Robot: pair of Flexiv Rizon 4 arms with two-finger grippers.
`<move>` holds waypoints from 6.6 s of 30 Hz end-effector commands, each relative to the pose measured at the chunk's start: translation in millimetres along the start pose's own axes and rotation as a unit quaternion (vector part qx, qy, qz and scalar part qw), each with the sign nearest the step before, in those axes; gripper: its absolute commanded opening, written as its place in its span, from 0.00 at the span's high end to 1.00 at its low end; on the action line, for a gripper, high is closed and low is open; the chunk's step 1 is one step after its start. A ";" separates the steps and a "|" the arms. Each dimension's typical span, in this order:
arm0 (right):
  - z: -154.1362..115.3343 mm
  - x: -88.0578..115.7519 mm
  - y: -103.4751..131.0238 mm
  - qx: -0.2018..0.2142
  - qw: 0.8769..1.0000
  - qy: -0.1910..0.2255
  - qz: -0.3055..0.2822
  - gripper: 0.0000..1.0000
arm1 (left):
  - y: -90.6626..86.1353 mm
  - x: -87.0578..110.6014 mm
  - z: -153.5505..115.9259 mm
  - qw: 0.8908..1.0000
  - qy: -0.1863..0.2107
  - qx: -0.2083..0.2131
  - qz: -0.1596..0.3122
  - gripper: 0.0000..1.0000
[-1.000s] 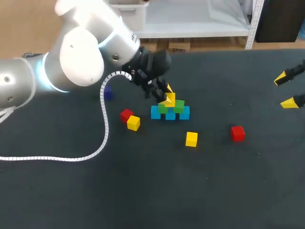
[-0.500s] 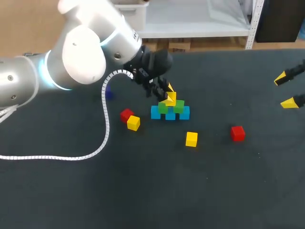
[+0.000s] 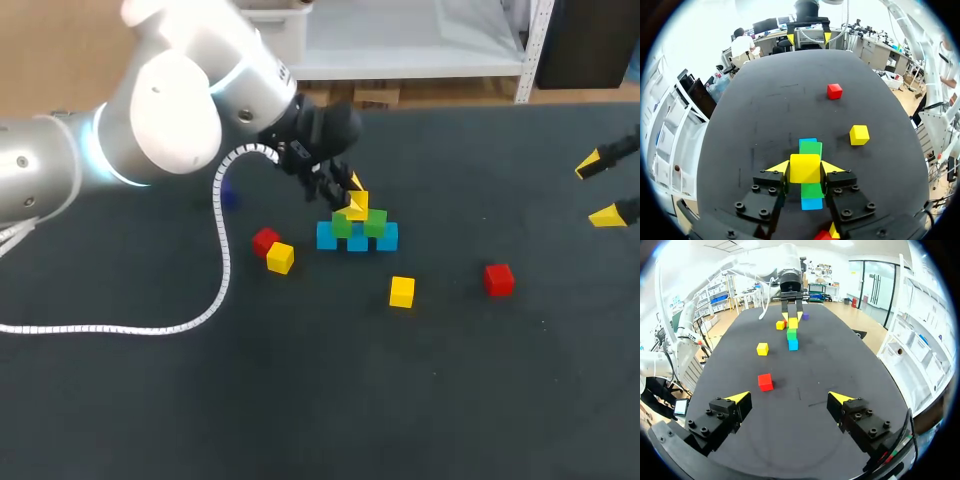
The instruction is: Place the blue cubes, place green cubes on the blue cubes, place the yellow cubes on the green cubes, then place the red cubes on the yellow cubes, and place purple cube on the red cubes.
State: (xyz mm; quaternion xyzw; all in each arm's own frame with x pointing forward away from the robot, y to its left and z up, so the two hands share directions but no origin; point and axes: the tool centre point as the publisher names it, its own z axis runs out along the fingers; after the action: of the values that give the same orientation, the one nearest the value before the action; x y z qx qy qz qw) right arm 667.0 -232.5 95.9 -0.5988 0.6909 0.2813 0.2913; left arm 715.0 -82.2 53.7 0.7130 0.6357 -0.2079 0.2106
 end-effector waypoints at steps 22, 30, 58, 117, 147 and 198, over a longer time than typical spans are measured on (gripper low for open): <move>0.7 0.2 -0.6 0.000 1.000 -0.001 0.000 0.00 | -2.5 0.5 -0.9 1.000 0.001 0.000 0.000 0.92; 0.7 0.2 -0.6 0.000 1.000 -0.001 0.000 0.00 | -3.1 -0.8 1.0 1.000 0.000 0.006 0.002 0.51; 0.7 0.2 -0.6 0.000 1.000 -0.001 0.000 0.00 | -42.0 46.2 -43.9 1.000 -0.010 -0.004 0.006 0.00; 0.7 0.2 -0.6 0.000 1.000 -0.001 0.000 0.00 | -81.2 123.8 -21.0 0.997 -0.012 0.052 0.050 0.04; 0.7 0.2 -0.6 0.000 1.000 -0.001 0.000 0.00 | -71.7 118.9 -18.6 0.997 -0.017 0.046 0.051 1.00; 0.7 0.2 -0.6 0.000 1.000 -0.001 0.000 0.00 | 1.7 27.8 -34.2 0.999 -0.030 0.011 -0.008 1.00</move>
State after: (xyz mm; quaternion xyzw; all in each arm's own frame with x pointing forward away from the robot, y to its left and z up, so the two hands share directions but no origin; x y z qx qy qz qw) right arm 667.0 -232.5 95.9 -0.5988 0.6909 0.2813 0.2914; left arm 717.9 -37.9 67.4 0.7029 0.6322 -0.2379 0.2227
